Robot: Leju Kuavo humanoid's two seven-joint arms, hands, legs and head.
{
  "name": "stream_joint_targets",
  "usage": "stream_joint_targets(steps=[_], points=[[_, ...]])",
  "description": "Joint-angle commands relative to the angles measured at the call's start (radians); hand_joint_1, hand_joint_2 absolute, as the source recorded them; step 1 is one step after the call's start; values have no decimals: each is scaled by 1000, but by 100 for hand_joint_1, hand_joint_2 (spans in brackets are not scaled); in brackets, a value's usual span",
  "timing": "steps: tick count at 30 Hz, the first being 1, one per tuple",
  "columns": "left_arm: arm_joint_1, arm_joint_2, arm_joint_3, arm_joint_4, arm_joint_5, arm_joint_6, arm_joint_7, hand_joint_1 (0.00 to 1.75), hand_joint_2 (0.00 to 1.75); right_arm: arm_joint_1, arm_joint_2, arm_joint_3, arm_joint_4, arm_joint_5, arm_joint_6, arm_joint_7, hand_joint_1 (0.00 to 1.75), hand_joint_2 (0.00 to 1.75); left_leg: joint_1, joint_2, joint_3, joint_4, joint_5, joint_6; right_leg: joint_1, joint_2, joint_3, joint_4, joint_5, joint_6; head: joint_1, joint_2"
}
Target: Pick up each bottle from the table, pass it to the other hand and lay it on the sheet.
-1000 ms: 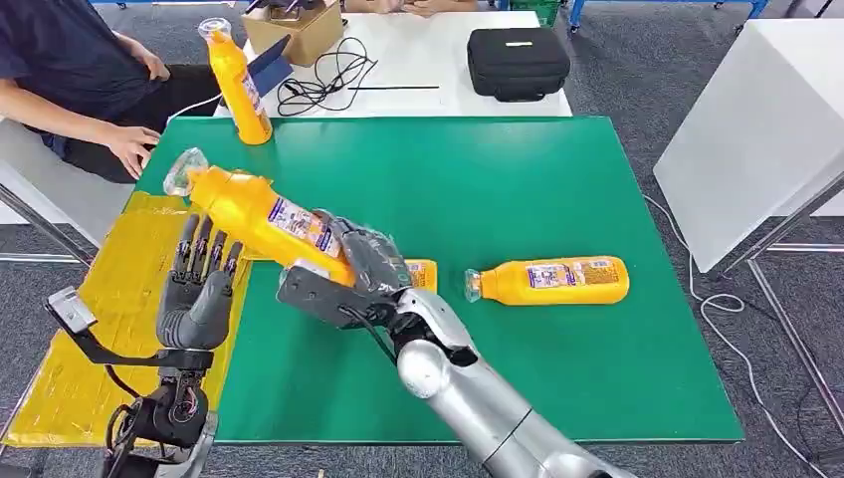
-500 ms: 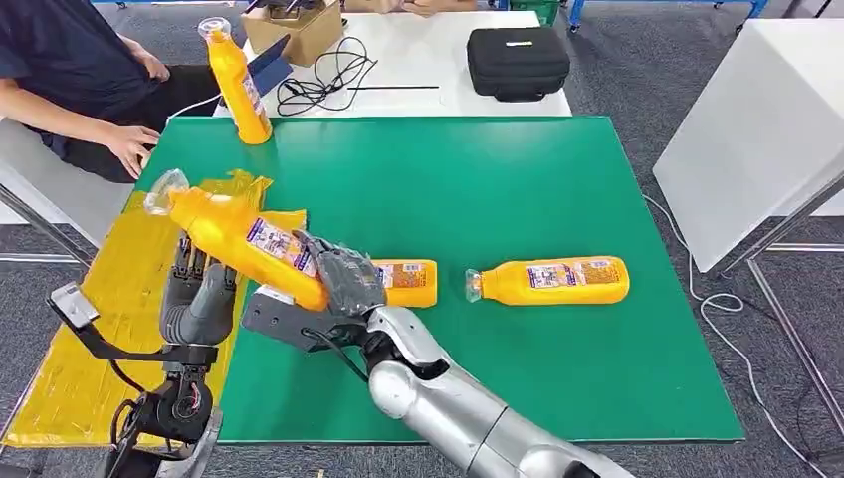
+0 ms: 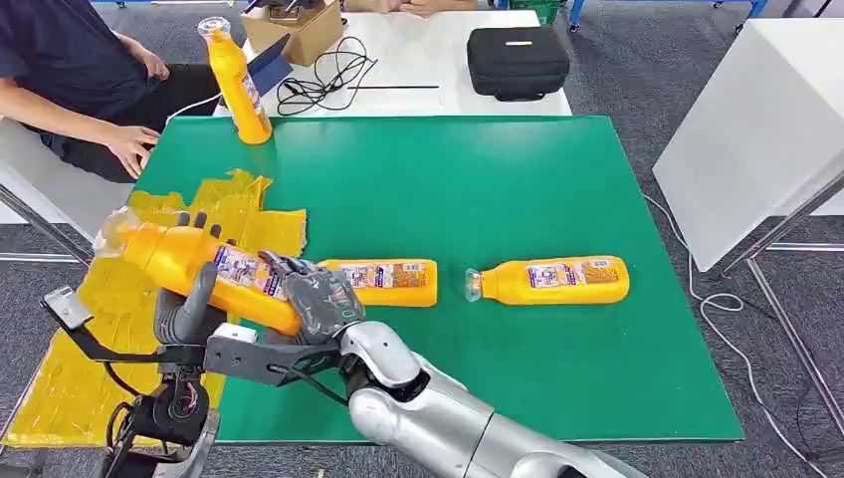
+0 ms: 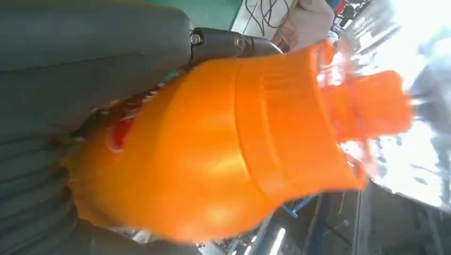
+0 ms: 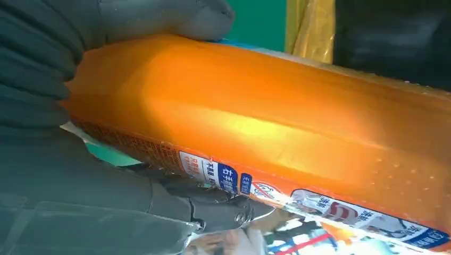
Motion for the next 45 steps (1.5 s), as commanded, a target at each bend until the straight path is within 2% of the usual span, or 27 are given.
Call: stream_joint_targets(steps=[1,4,8,12,16,26,33,34,45], points=[[-2,10,85,-1,28,-17,19,0,175,0,-21,159,-68,-8,63,47,175,175,1,1,3,-1,-1,0,1,0,4,-2,-1,1,0,0],[44,-8,155,-48,23,-9,9,0,175,17,-21,197,-91,-7,84,34,175,175,0,2,4,-1,-2,-1,0,1,4,-1,-1,1,0,0],[76,-61,137,-151,-32,59,5,0,175,14,-21,199,-88,41,124,-16,175,175,1,2,2,-1,-1,0,1,1,2,-2,-1,1,1,0],[102,-55,119,-195,-51,94,-4,0,175,9,-21,193,-103,72,151,-37,175,175,1,-1,2,1,-2,0,1,-2,3,-1,-2,2,1,0],[155,-42,120,-219,-55,87,-17,0,175,19,-21,195,-123,121,185,-22,175,175,1,2,3,-1,-2,0,1,1,3,-2,-1,2,0,0],[146,-44,119,-215,-55,87,-17,0,175,17,-21,192,-120,121,186,-22,175,175,1,0,2,-1,-1,0,1,-1,2,-2,-1,1,0,0],[47,-52,76,-116,-48,50,16,0,175,13,-21,153,-73,135,165,13,175,175,0,-5,2,-2,0,0,0,-5,3,-3,-2,1,0,0],[45,-54,74,-117,-48,49,16,175,175,14,-21,152,-67,137,162,13,175,175,0,-4,1,-2,1,0,0,-4,2,-2,-1,1,1,0],[55,-71,56,-136,-44,31,17,175,175,29,-21,92,-21,148,151,16,175,175,0,-3,2,-2,0,0,0,-3,2,-3,-1,1,0,0]])
